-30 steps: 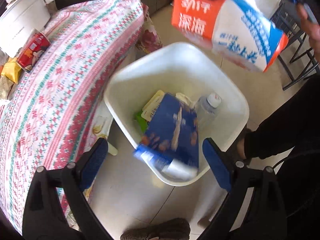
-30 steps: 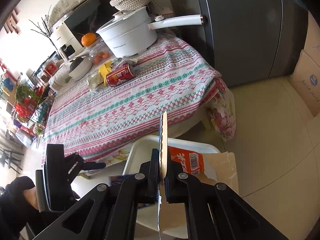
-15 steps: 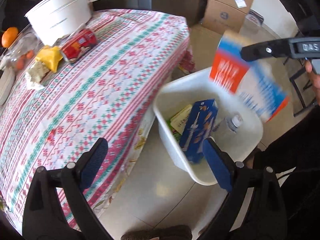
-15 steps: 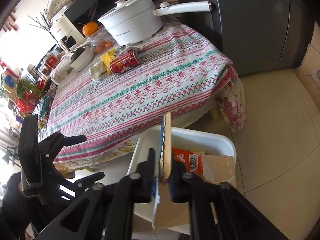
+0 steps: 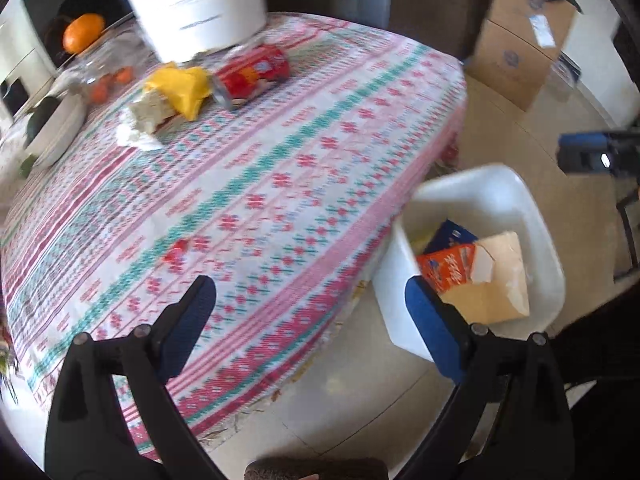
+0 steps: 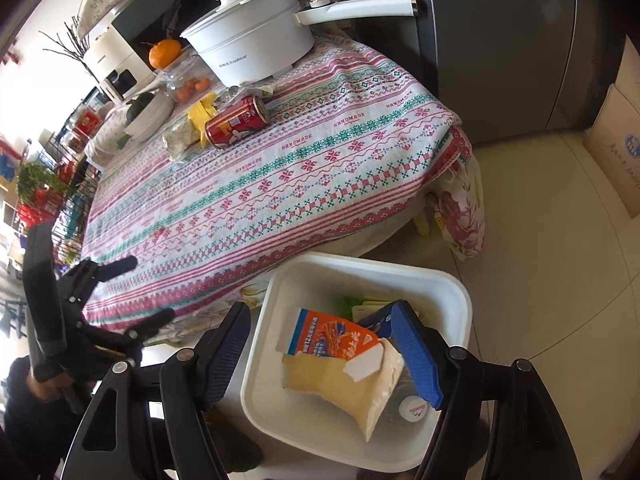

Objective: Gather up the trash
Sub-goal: 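Grasp the crumpled foil wrapper with the left tool while the right tool reaches toward the red can, then grasp the red can with the right tool and lift it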

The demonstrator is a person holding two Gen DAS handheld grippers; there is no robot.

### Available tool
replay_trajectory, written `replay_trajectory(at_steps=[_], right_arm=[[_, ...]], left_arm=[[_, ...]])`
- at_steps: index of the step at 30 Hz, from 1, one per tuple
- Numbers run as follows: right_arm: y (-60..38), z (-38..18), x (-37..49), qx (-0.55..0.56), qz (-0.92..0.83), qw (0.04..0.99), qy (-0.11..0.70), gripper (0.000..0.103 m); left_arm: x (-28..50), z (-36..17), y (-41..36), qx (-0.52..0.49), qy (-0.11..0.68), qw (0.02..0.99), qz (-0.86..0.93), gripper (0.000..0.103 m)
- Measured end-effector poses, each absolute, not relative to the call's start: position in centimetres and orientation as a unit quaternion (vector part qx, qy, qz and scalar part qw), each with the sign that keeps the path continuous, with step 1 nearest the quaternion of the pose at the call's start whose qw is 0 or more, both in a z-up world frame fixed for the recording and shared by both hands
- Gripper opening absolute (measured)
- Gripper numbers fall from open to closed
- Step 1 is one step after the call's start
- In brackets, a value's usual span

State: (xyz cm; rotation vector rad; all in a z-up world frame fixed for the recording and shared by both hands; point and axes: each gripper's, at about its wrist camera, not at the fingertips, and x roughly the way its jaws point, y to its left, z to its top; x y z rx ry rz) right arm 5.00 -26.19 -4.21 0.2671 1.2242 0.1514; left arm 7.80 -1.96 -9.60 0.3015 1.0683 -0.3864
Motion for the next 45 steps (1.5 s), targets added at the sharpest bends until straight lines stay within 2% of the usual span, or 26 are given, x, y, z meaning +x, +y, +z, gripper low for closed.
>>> replay_trajectory(at_steps=[15, 26, 30, 34, 38, 39, 40, 41, 45], right_arm=[[-21.9, -3.4, 10.5, 0.062, 0.063, 0.823, 0.561, 0.079], [-20.2, -4.7, 14.0, 0.036, 0.057, 0.819, 0.569, 0.080], [-20.4, -5.0, 15.2, 0.056, 0.049, 0.817, 0.572, 0.080], [-20.2, -5.5, 16.6, 0.063, 0.040, 0.814, 0.576, 0.080], [-18.9, -5.5, 18.4, 0.053, 0.037, 0.813, 0.579, 0.080], [-18.5, -5.3, 19.0, 0.054, 0.036, 0.815, 0.576, 0.081], [-18.2, -5.1, 19.7, 0.055, 0.035, 0.818, 0.571, 0.081], [-18.0, -5.0, 20.3, 0.059, 0.034, 0.821, 0.567, 0.081], [-16.9, -4.8, 23.2, 0.092, 0.037, 0.825, 0.556, 0.082]], left_arm=[[17.9, -8.8, 7.7, 0.053, 0.484, 0.874, -0.004, 0.095], [26.2, -9.9, 9.2, -0.083, 0.444, 0.892, 0.008, 0.093], [26.6, -10.9, 9.9, -0.153, 0.424, 0.893, 0.001, 0.083], [27.8, -11.8, 10.2, -0.178, 0.446, 0.877, -0.012, 0.065], [28.2, -12.4, 10.4, -0.178, 0.454, 0.873, -0.022, 0.061], [28.3, -12.6, 10.5, -0.179, 0.456, 0.872, -0.025, 0.052], [28.4, -12.8, 10.6, -0.180, 0.460, 0.869, -0.028, 0.036], [28.7, -13.0, 10.5, -0.181, 0.466, 0.865, -0.035, 0.029], [28.7, -12.5, 10.1, -0.145, 0.475, 0.866, -0.054, 0.028]])
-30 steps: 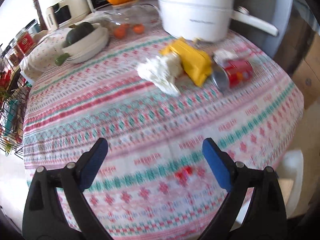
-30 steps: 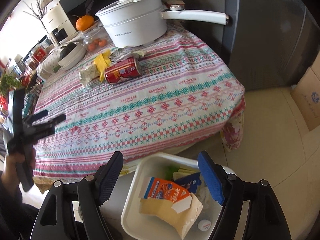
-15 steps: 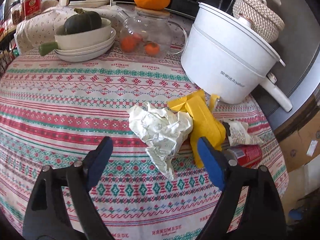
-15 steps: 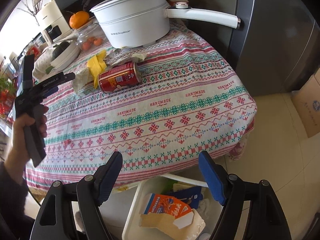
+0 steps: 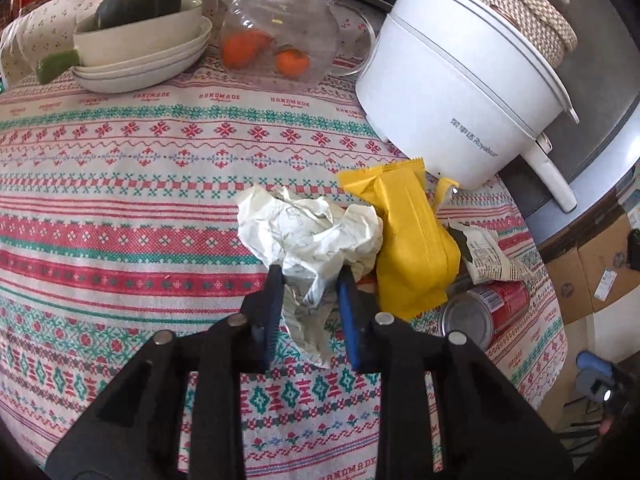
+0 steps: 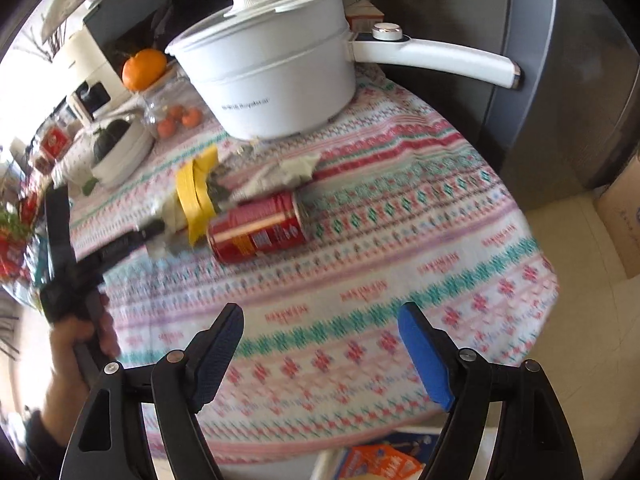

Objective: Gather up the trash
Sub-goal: 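Grasp the red can with the right tool and lift it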

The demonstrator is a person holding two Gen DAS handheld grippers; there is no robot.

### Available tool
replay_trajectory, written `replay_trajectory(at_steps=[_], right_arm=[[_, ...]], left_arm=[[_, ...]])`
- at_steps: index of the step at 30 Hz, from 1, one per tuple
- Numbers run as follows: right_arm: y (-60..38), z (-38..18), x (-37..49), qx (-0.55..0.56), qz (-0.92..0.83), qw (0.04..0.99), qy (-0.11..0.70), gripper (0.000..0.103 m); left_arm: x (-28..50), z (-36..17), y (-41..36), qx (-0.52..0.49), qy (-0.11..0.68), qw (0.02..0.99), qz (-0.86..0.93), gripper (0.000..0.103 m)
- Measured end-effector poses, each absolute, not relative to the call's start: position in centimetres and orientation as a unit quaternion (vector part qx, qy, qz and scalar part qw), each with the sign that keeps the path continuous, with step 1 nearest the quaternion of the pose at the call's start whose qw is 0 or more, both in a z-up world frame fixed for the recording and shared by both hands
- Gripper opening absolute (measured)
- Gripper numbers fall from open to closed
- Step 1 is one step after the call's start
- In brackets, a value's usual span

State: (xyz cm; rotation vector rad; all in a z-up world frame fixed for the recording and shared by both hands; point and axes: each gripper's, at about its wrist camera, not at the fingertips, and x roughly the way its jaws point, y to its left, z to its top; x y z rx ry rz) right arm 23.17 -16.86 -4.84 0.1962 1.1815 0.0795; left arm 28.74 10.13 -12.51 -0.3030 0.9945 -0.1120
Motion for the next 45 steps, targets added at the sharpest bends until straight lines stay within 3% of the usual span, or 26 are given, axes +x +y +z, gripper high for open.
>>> replay_trajectory(at_steps=[10, 21, 29, 38, 45], right_arm=[[-14.7, -10.3, 29.5, 0.202, 0.012, 0.781, 0.591, 0.083], [-14.8, -13.3, 32.8, 0.326, -0.007, 0.747, 0.579, 0.083], [-12.3, -13.5, 33.7, 0.274, -0.021, 0.762, 0.586, 0.077], [-15.3, -11.9, 30.0, 0.292, 0.015, 0.749, 0.595, 0.061], [-18.8, -10.4, 25.8, 0.300, 0.021, 0.751, 0.588, 0.060]], left_arm=[[26.8, -11.2, 11.7, -0.087, 0.489, 0.865, -0.067, 0.027], [26.3, -12.3, 12.8, -0.099, 0.503, 0.855, -0.074, 0.027], [26.8, -12.3, 12.2, -0.095, 0.506, 0.854, -0.073, 0.027], [23.6, -10.0, 11.8, -0.078, 0.506, 0.855, -0.082, 0.027], [19.6, -8.4, 9.8, -0.063, 0.505, 0.855, -0.099, 0.027]])
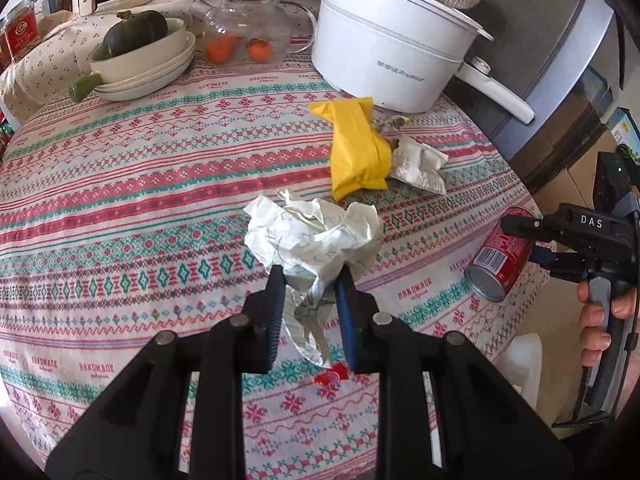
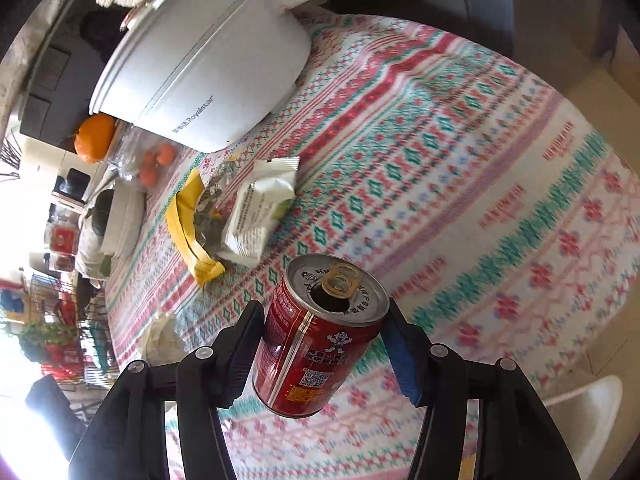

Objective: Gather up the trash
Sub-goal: 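Carry the foil with the left tool while the right tool carries the red can into the bin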

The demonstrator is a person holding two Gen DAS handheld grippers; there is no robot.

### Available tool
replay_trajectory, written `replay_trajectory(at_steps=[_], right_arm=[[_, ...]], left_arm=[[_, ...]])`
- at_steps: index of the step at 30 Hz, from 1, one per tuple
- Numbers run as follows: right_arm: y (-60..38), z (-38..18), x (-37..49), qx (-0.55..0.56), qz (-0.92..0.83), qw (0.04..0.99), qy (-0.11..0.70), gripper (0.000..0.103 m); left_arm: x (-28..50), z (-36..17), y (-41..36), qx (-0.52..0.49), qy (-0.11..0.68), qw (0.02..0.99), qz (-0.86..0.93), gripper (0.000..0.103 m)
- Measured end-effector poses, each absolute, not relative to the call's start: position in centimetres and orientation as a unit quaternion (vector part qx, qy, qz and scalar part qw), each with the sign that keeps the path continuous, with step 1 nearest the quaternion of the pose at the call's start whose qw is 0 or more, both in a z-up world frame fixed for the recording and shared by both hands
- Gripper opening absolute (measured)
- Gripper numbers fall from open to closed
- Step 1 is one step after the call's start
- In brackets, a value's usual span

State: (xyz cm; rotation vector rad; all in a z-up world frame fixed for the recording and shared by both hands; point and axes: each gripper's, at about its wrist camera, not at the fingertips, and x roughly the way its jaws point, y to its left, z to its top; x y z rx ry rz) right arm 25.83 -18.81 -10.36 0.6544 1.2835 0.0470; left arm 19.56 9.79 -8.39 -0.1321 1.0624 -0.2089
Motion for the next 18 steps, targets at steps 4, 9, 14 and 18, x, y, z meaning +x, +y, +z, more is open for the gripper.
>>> replay_trajectory(at_steps=[4, 9, 14, 18], right_arm=[[-20.6, -8.8, 22.9, 0.294, 0.034, 0.759, 0.579, 0.060], [-22.5, -6.9, 18.9, 0.263, 0.042, 0.776, 0.572, 0.060], [-25.1, -5.7, 14.8, 0.239, 0.039, 0.787, 0.568, 0.060], [-27.0, -5.3, 11.8, 0.227, 0.036, 0.798, 0.557, 0.060]], left_arm=[[16.9, -7.5, 7.6, -0.046, 0.505, 0.853, -0.120, 0.027], [13.8, -6.6, 4.1, -0.015, 0.501, 0.851, -0.156, 0.027], [10.5, -6.1, 0.6, 0.009, 0.495, 0.846, -0.197, 0.027], [8.1, -6.3, -1.9, 0.010, 0.491, 0.839, -0.235, 0.027]])
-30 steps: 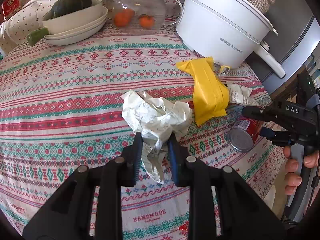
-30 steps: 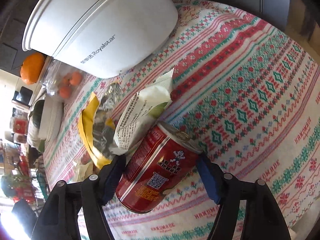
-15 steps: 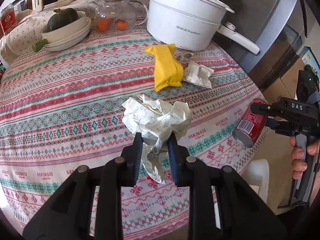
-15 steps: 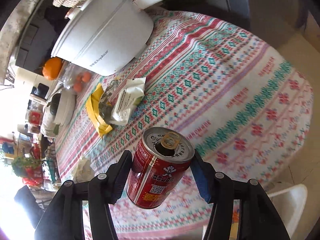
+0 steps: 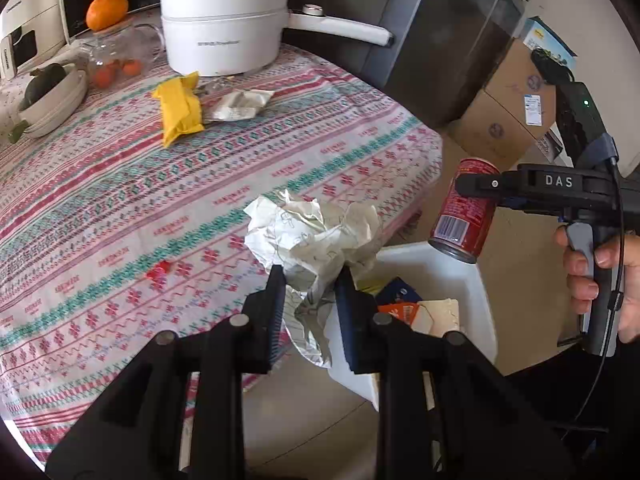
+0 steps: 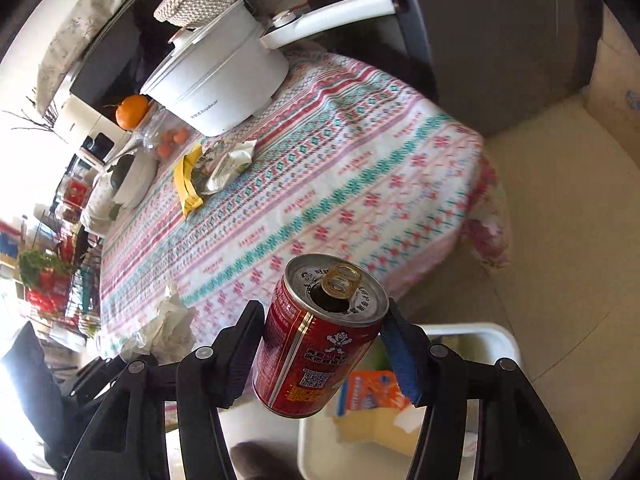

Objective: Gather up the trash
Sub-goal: 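Carry the foil with the left tool while the right tool carries the red can into the bin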

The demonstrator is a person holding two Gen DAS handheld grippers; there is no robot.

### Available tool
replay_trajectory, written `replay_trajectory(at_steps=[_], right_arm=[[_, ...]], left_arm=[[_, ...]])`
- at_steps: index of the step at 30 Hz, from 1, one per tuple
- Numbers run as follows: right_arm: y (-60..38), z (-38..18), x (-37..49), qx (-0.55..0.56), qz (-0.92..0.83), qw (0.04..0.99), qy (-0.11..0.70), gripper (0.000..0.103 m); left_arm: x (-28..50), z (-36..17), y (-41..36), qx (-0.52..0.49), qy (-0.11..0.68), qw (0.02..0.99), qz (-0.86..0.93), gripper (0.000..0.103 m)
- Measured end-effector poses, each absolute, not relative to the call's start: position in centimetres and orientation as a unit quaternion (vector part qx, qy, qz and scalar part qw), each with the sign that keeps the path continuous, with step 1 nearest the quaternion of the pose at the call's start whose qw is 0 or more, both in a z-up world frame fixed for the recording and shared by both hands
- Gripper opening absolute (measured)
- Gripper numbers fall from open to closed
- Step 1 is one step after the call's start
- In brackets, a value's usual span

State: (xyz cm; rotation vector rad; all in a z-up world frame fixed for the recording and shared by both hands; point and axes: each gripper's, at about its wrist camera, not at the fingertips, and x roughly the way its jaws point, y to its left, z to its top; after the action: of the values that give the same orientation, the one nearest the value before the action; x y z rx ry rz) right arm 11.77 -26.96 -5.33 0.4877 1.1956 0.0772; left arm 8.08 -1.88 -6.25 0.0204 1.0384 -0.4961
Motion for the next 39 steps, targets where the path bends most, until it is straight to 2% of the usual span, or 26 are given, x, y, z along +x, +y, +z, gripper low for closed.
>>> replay_trajectory(at_steps=[5, 9, 15, 21, 23, 25, 26, 39], right_arm=[[-28.7, -5.1, 9.6, 0.227, 0.040, 0.799, 0.556, 0.060], [-28.9, -5.9, 8.1, 0.197, 0.044, 0.798, 0.568, 0.060], [-29.7, -7.6, 6.3, 0.166, 0.042, 0.790, 0.589, 0.060], [-31.1, -8.9, 5.7, 0.155, 0.027, 0.781, 0.604, 0.060], [-31.4, -9.1, 5.6, 0.157, 0.026, 0.779, 0.606, 0.060], [-31.7, -9.2, 5.4, 0.157, 0.025, 0.779, 0.607, 0.060], [-31.7, -9.2, 5.4, 0.156, 0.024, 0.779, 0.607, 0.060], [-31.0, -10.6, 5.4, 0.147, 0.039, 0.756, 0.636, 0.061]], left_arm=[[4.9, -7.0, -5.3, 0.033, 0.488, 0.825, -0.284, 0.027], [2.7, -9.5, -8.1, 0.076, 0.505, 0.801, -0.313, 0.027], [1.9, -13.4, -10.4, 0.107, 0.537, 0.775, -0.316, 0.027], [1.8, -14.5, -12.0, 0.118, 0.542, 0.763, -0.333, 0.029], [1.8, -14.5, -12.5, 0.121, 0.540, 0.763, -0.333, 0.036], [1.9, -14.3, -12.7, 0.128, 0.541, 0.765, -0.325, 0.059], [1.9, -14.2, -12.8, 0.131, 0.536, 0.769, -0.321, 0.062], [3.1, -12.4, -10.3, 0.107, 0.535, 0.788, -0.284, 0.070]])
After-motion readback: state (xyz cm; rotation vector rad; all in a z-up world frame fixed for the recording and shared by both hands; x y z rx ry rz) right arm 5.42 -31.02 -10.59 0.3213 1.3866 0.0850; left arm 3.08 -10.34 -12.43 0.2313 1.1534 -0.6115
